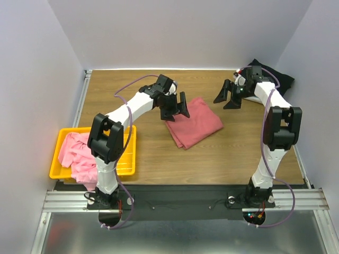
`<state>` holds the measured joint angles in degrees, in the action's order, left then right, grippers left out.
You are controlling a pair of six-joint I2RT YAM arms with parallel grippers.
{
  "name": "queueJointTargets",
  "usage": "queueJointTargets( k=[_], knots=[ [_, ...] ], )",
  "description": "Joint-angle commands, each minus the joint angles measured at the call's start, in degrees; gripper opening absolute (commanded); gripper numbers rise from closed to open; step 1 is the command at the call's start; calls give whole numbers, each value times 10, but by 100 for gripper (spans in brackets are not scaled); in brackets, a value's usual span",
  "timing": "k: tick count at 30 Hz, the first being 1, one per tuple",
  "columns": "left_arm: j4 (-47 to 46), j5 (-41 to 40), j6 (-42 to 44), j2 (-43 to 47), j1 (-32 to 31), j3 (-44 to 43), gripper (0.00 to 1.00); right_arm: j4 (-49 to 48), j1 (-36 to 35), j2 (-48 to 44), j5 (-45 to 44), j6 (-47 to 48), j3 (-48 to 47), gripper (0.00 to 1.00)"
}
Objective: Fold and stack the t-shirts
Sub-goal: Fold the tshirt, then neatly place the folded tshirt to the corner
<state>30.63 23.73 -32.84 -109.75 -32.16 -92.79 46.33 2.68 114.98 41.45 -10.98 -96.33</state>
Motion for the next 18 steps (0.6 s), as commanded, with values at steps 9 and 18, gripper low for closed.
queueJointTargets(
  k=[9,18],
  knots=[
    [-19,-7,5,36,11,114,95,-82,2,-15,26,48,47,87],
    [-51,-29,0,30,11,147,95,-91,2,30,46,53,33,87]
  ],
)
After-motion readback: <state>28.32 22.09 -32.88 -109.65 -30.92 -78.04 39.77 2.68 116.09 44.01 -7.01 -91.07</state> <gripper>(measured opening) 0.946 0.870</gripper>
